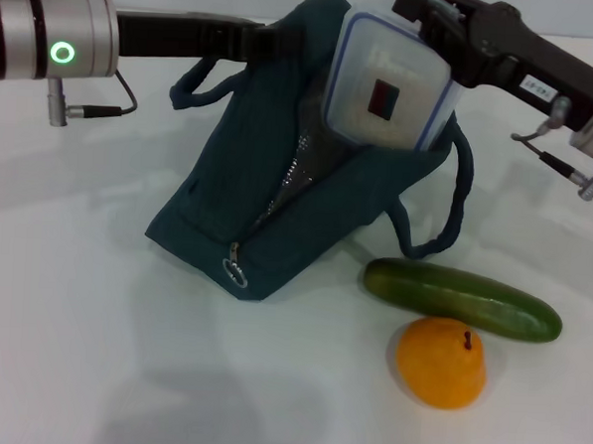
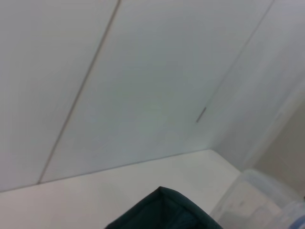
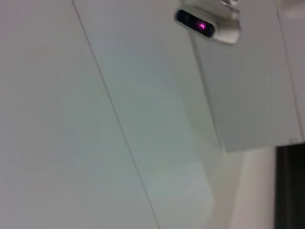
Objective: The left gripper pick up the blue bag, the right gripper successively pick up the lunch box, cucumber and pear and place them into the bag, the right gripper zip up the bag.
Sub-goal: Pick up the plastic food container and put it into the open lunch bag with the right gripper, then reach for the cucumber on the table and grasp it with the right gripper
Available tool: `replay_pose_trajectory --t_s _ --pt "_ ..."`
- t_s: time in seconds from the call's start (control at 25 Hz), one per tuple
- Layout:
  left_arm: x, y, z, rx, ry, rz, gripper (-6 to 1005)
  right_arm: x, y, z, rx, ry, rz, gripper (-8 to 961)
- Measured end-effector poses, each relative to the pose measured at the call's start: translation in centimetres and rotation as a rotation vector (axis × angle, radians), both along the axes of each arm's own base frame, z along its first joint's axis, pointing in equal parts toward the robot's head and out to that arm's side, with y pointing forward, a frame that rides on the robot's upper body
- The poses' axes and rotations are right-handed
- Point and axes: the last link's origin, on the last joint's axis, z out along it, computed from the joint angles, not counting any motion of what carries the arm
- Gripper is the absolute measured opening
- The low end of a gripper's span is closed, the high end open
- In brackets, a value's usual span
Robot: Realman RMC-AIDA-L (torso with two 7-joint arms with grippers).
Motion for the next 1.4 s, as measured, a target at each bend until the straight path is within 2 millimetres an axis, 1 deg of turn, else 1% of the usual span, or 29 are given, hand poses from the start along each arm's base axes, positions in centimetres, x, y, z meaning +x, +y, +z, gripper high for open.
replay_pose_trajectory --t_s 0.12,0.36,0.64,0.76,0.84,0.92,0.96,1.0,1.12,1.16,1.24,1.32,1.4 --pt "-0.2 0.2 0.1 0.018 0.007 0.008 46 -0.1 0.7 -0.6 -0.001 -0.036 -0.034 232" --pt "-0.3 0.4 0.1 0.034 0.014 0.007 46 -0.3 1.3 -1.0 -0.012 -0.059 -0.059 239" --pt "-0.3 0.5 0.2 0.041 0.018 0.007 46 -1.6 1.1 -1.6 -0.064 -0.095 0.010 247" --pt "-0.4 0.5 0.2 0.044 0.022 0.001 46 -1.9 0.8 -1.4 -0.074 -0.080 0.034 250" --pt "-0.5 0.6 0.4 0.050 0.023 0.004 46 -1.7 0.5 -0.7 -0.058 -0.054 0.038 252" --pt "-0.6 0.6 0.6 0.055 0.023 0.005 46 -1.0 0.3 0.5 -0.014 -0.031 0.026 445" --pt "-0.6 0.6 0.6 0.056 0.025 0.003 46 -1.0 0.3 0.5 -0.014 -0.031 0.026 456" --pt "-0.6 0.6 0.6 0.058 0.028 -0.001 46 -0.4 0.1 1.1 0.009 -0.026 0.017 468" --pt "-0.9 0.5 0.6 0.068 0.038 -0.013 46 2.6 -0.4 4.1 0.061 -0.070 -0.031 502" --pt "-1.2 0.4 0.7 0.072 0.039 -0.013 46 3.6 -0.4 5.1 0.049 -0.105 -0.056 514" --pt "-1.5 0.3 0.9 0.083 0.036 -0.009 46 4.7 -0.4 6.1 0.004 -0.164 -0.086 502" --pt "-1.6 0.2 0.9 0.094 0.032 -0.013 46 5.4 -0.4 6.7 -0.080 -0.261 -0.109 490" --pt "-1.7 0.2 0.6 0.100 0.030 -0.026 46 5.7 -0.5 6.8 -0.159 -0.368 -0.126 485"
